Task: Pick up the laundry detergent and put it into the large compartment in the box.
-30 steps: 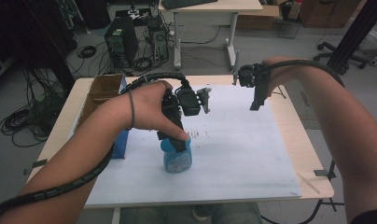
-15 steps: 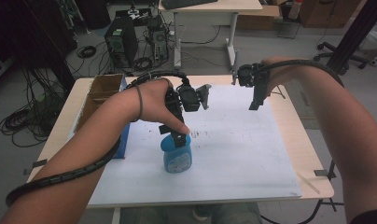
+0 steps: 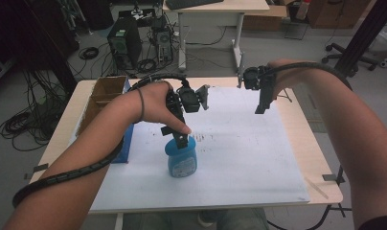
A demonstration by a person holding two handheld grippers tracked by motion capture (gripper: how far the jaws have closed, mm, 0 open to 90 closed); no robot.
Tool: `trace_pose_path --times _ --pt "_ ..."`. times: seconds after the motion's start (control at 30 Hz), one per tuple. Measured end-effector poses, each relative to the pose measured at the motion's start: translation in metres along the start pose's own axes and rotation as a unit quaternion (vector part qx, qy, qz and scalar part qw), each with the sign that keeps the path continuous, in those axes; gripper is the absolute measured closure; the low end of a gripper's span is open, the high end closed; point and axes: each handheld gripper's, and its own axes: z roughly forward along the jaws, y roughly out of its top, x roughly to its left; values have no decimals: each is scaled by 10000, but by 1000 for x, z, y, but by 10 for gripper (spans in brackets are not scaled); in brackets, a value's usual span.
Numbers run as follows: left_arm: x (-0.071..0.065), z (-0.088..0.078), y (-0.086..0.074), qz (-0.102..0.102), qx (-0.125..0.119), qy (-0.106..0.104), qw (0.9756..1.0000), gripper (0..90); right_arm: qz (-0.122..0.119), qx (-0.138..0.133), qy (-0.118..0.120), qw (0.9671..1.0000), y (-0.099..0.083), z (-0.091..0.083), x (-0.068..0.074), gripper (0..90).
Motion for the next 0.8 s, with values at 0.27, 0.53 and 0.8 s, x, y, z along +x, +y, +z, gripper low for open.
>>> trace_pose_path --times 0.27,0.53,0.8 --pt "0 8 4 71 57 -36 10000 51 -6 -9 0 10000 0 2 0 31" --pt "1 16 4 107 96 -48 9999 48 -15 -9 25 10000 0 5 1 32" --pt "1 25 5 139 121 -5 9998 48 -46 -63 20 10000 4 7 1 31"
